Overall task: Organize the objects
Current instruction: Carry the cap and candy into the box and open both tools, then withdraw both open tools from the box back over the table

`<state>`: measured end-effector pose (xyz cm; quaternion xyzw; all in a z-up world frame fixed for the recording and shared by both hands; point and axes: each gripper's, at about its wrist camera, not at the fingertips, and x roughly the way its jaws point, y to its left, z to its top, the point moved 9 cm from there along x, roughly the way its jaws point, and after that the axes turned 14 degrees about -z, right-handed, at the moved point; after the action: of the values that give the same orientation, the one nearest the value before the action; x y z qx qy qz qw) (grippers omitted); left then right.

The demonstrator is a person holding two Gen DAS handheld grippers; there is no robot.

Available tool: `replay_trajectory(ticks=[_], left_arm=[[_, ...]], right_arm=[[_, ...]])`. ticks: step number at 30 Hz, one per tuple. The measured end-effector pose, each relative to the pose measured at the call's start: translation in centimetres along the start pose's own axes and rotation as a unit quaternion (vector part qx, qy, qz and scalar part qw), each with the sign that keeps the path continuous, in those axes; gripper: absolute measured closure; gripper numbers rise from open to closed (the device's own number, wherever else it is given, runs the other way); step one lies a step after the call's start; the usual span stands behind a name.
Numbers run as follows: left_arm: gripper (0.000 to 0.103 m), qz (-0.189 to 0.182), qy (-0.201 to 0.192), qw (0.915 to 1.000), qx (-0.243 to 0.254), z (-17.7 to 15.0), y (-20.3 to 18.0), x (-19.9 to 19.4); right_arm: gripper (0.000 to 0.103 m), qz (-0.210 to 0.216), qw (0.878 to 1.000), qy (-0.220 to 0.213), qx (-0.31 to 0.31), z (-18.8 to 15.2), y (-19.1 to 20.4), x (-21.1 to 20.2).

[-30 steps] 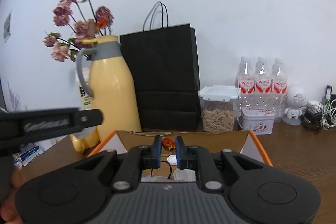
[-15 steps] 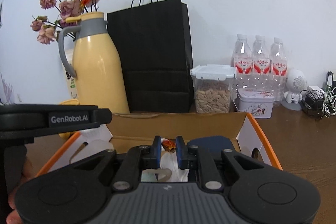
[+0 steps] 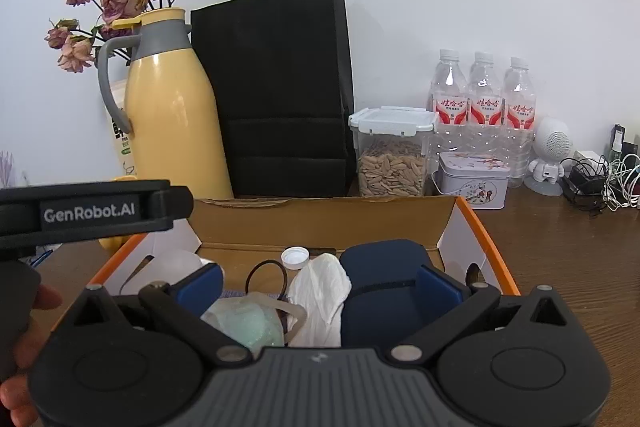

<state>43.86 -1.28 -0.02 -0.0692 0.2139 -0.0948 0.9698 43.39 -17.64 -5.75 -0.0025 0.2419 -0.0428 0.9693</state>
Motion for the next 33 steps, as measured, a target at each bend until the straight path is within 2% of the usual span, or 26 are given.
replay_trajectory(ticks=[7, 16, 23, 33], left_arm=[[0.000, -0.006, -0.011, 0.9999, 0.000, 0.5, -0.1, -1.5], [0.000, 0.000, -0.040, 0.9990, 0.021, 0.7, -0.5, -7.4], [0.000, 0.010, -0.037, 0.9989, 0.026, -1.4, -0.7, -13.1], [0.000, 0.024, -0.010, 0.9991, 0.033, -6.4, -1.1, -19.6]], right_arm=[[0.000, -0.003, 1.000, -0.006, -0.002, 0.4, -0.2, -0.8], [0.000, -0.002, 1.000, -0.027, -0.013, 0.9, -0.8, -4.5], [0.000, -0.003, 0.998, -0.043, -0.036, -0.6, -1.1, -10.2], [0.000, -0.001, 0.999, -0.028, -0.031, -4.8, -2.4, -17.3]])
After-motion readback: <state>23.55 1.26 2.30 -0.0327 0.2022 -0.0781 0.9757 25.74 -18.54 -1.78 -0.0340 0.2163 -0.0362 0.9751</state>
